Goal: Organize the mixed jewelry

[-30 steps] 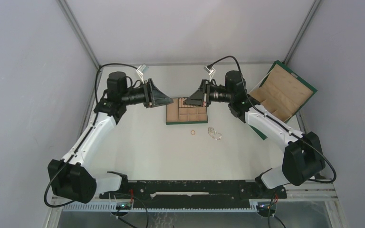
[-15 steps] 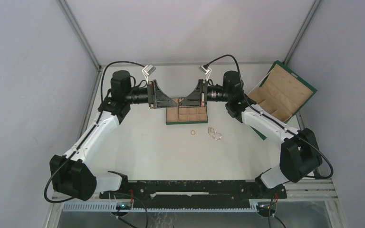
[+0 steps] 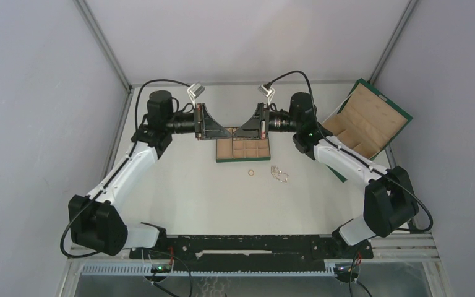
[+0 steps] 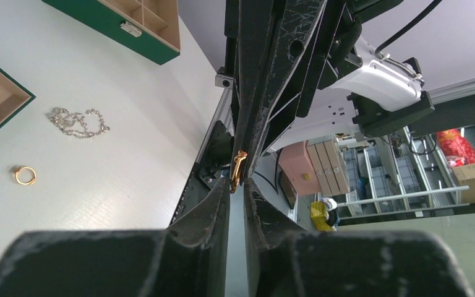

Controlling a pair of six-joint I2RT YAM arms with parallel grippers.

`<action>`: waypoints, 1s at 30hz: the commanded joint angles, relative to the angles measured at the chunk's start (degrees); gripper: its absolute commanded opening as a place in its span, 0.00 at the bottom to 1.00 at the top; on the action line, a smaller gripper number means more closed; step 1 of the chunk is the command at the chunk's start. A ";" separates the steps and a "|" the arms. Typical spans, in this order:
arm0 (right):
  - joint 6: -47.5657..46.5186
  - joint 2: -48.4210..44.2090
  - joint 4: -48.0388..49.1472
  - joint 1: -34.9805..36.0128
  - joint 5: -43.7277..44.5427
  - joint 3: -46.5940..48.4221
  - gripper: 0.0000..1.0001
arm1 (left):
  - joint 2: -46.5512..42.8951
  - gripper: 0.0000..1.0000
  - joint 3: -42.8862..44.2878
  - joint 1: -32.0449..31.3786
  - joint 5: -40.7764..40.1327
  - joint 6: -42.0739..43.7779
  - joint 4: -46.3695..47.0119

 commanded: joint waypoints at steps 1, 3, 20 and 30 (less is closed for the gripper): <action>0.18 0.22 2.65 0.48 -0.80 0.07 0.00 | -0.01 0.16 2.67 -0.31 1.01 -2.18 3.86; 0.09 0.33 2.60 0.45 -0.79 0.05 0.00 | -0.01 0.09 2.67 -0.28 1.08 -2.74 3.98; -0.90 -4.03 -2.10 -4.40 -5.62 0.13 0.42 | 0.78 0.00 2.18 -0.27 5.46 -2.14 5.66; 1.01 -0.57 1.50 -1.30 -8.81 3.75 0.51 | 0.46 0.00 2.07 -1.07 6.24 -1.61 4.90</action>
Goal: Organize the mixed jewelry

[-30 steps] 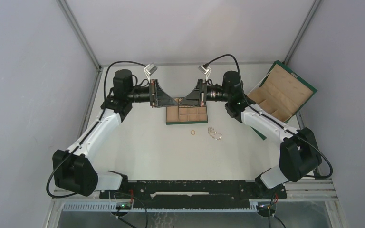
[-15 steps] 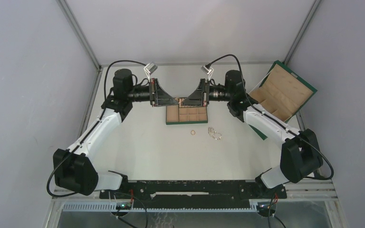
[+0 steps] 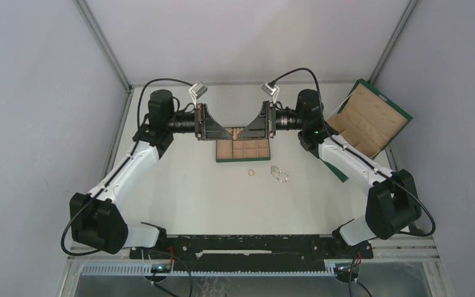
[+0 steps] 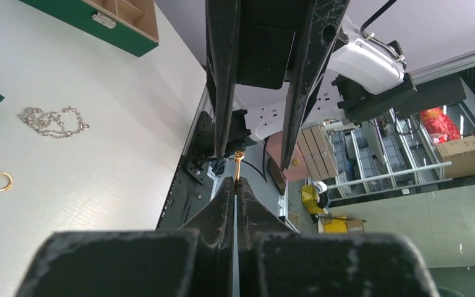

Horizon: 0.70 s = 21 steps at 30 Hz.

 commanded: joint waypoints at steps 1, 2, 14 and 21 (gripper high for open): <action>-0.21 1.58 1.98 2.05 -1.68 3.97 0.51 | -0.54 0.00 2.06 -0.96 2.21 0.79 1.35; -0.10 1.95 1.96 2.15 -1.52 4.35 0.51 | -0.58 0.00 2.06 -1.00 2.32 0.94 1.31; 3.91 3.90 7.03 1.95 -1.13 4.60 0.35 | -1.78 0.00 1.97 -1.41 2.78 4.50 -3.83; 2.33 3.60 4.58 2.08 -1.08 4.53 0.20 | -1.96 0.00 2.14 -1.40 2.83 4.91 -4.45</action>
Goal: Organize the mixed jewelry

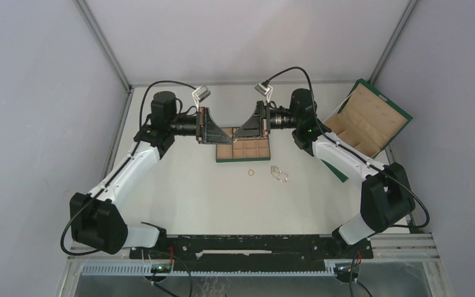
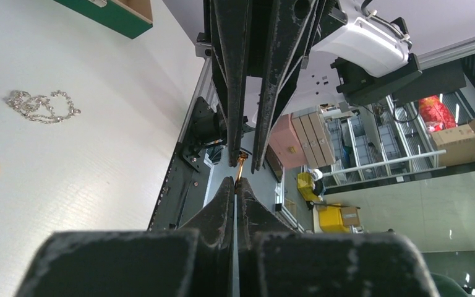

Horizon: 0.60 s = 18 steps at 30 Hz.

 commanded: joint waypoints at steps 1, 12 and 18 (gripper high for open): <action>-0.97 -0.51 0.89 0.16 -0.35 2.36 0.19 | -1.91 0.00 2.15 -0.30 1.59 1.85 -0.16; -5.17 -1.62 -5.25 0.12 2.14 2.39 0.00 | -1.66 0.18 3.17 -0.19 -0.06 3.08 -2.97; -11.43 -6.25 -18.46 -0.26 20.69 2.44 0.00 | -2.11 0.67 4.47 2.45 -4.79 8.35 -9.83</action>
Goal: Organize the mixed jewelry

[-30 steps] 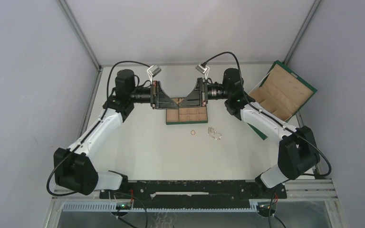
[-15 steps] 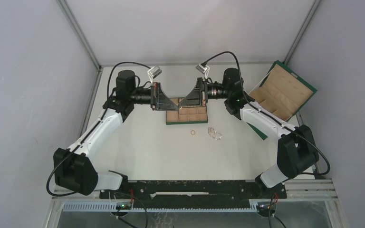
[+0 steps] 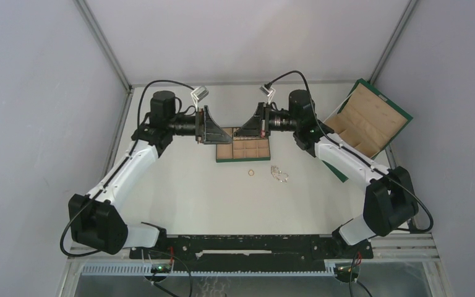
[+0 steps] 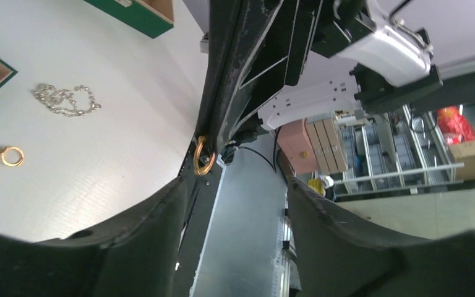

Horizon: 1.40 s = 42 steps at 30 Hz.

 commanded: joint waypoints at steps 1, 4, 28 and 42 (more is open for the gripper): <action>-6.25 -5.89 -9.82 -0.20 18.00 2.24 0.00 | -2.03 0.69 3.03 2.90 -3.29 4.68 -5.01; -6.52 -7.34 -15.18 0.27 30.33 2.28 0.00 | -2.76 0.71 1.34 6.46 -7.52 6.17 -8.54; -19.36 31.81 -44.00 6.69 76.17 38.86 0.00 | -3.81 0.71 -3.19 9.59 -35.37 6.72 -23.10; -23.75 42.38 -46.65 4.93 71.45 45.23 0.00 | -0.30 0.70 -1.81 9.61 -34.07 7.83 -24.63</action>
